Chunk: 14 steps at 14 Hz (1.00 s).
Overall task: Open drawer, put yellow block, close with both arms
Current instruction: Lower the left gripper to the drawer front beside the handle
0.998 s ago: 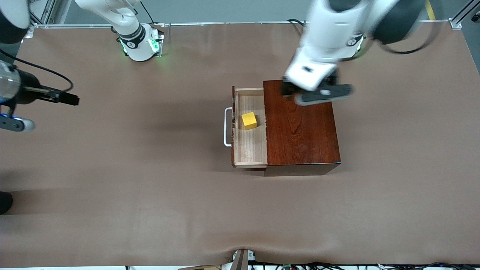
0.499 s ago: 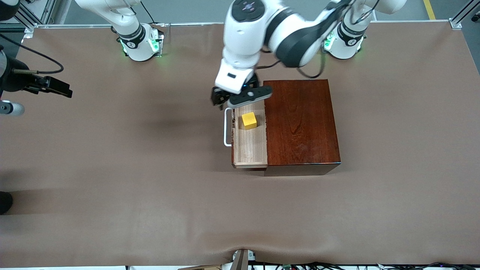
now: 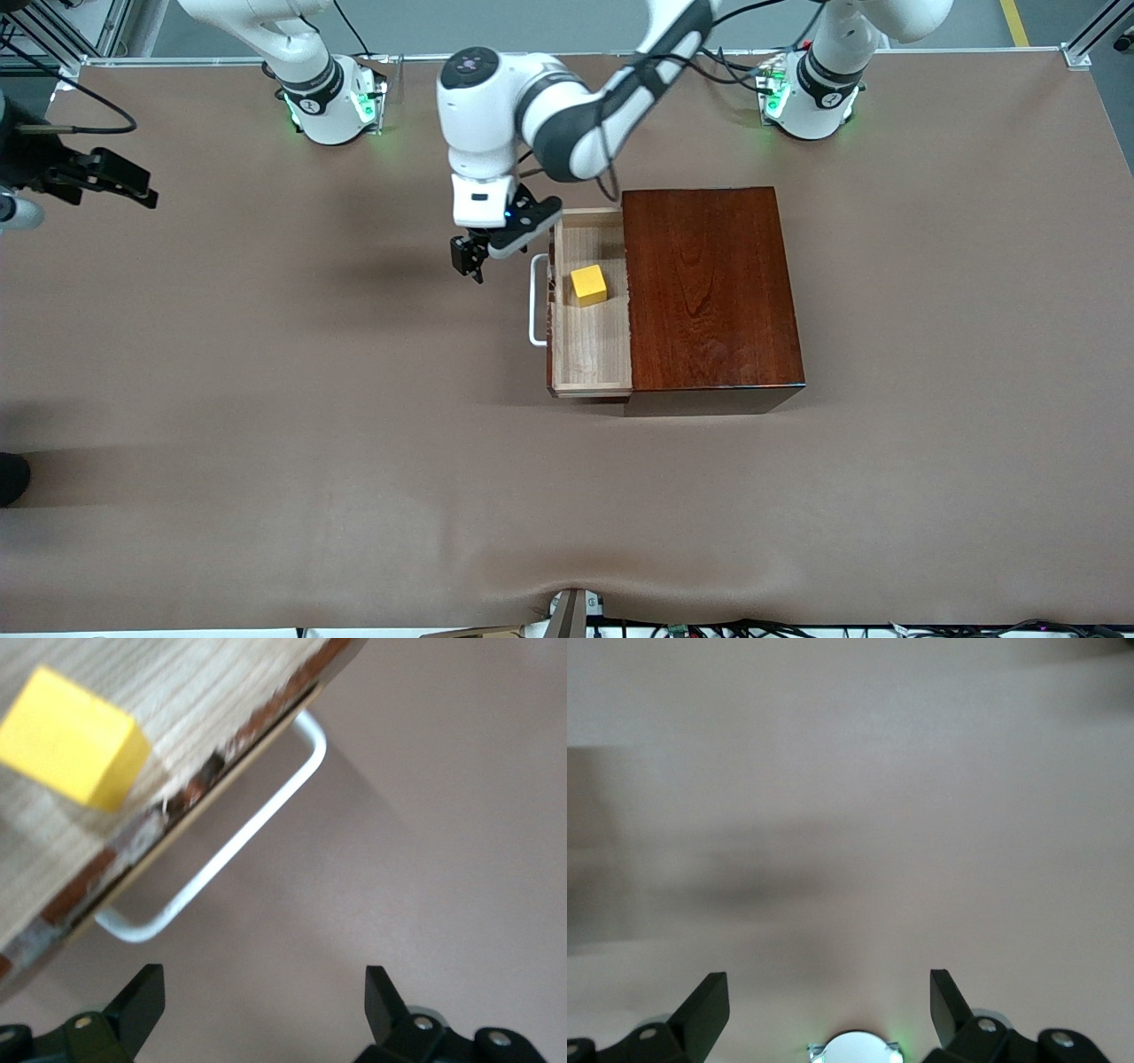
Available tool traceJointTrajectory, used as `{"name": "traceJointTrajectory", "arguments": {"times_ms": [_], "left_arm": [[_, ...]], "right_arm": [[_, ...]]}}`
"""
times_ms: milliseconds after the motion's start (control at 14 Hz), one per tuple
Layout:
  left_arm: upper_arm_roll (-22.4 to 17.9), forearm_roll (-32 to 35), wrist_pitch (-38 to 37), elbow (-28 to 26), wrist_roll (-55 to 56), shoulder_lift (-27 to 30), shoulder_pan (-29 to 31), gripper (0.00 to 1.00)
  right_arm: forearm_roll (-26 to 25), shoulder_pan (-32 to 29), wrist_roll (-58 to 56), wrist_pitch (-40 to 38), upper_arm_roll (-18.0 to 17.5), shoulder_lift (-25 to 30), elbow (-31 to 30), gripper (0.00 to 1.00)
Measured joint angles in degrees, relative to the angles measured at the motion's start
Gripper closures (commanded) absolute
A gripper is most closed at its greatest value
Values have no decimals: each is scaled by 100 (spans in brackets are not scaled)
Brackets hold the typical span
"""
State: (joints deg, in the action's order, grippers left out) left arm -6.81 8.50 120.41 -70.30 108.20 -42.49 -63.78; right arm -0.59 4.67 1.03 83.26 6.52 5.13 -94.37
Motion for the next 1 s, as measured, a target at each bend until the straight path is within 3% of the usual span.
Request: {"name": "traceJointTrajectory", "arguments": {"times_ms": [285, 998], "left_arm": [[-155, 0, 28, 98, 358, -329, -80, 0], [-331, 0, 33, 131, 403, -412, -54, 0]], "right_arm": [[-110, -73, -118, 57, 0, -3, 220, 0], [-122, -203, -145, 58, -7, -94, 504, 0]]}}
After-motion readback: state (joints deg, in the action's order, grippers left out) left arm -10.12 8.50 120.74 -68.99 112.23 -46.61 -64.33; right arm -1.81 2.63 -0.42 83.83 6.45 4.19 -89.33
